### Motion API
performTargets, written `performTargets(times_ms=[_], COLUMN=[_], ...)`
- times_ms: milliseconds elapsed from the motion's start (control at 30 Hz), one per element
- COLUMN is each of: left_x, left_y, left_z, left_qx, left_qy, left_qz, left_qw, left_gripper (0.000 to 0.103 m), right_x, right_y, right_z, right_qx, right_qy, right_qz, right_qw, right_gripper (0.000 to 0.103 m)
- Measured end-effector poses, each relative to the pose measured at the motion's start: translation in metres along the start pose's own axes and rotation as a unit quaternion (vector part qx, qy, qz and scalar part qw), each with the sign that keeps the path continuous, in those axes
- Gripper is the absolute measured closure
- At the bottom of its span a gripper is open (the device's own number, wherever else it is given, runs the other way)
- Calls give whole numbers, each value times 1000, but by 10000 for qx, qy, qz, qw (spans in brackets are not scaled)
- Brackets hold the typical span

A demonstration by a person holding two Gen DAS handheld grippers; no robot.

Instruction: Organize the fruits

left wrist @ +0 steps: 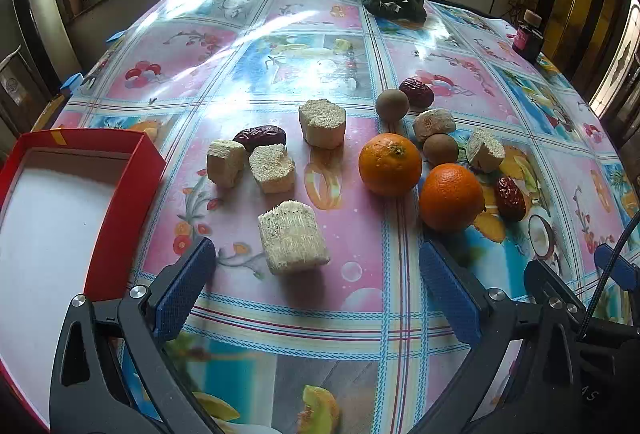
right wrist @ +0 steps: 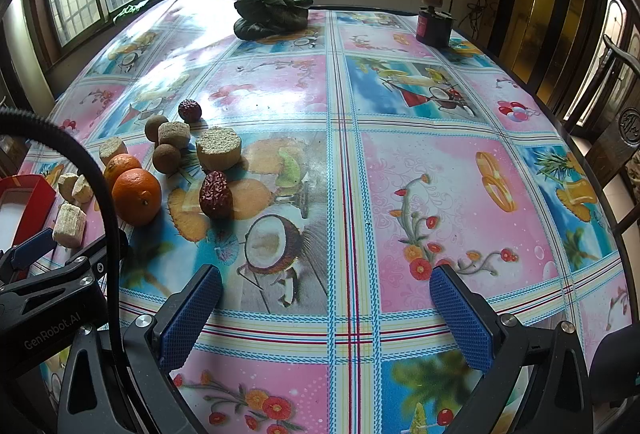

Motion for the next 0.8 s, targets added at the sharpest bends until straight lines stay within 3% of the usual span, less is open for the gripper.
performTargets(times_ms=[333,533,600,800], left_x=[0,2,-2,-7], left_y=[0,1,7,27], left_z=[0,3,6,5], left_qx=[-8,-387,-378,-169], left_qy=[-36,-368,-340,-309], left_qz=[21,308,233,263], left_qw=[10000,9981,9984,9990], left_gripper=[0,1,1,1], right_x=[1,0,-1,0], right_y=[0,2,7,27], right_z=[1,1,0,-10], right_qx=[2,19,9,179], right_qy=[-1,13,-37,-145], right_qz=[-2,-123,-199,-319], right_qw=[10000,9999,9998,9992], right_gripper=[0,0,5,5])
Point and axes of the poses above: each gripper's, at about its wrist camera, not at the fingertips, and y roughly against the way its jaws point, x to its right, z to its underside, the point moved 10 cm from there along -y, roughly the way its jaws point, and after that the axes turned 8 degrees about x, right-handed, at the moved point
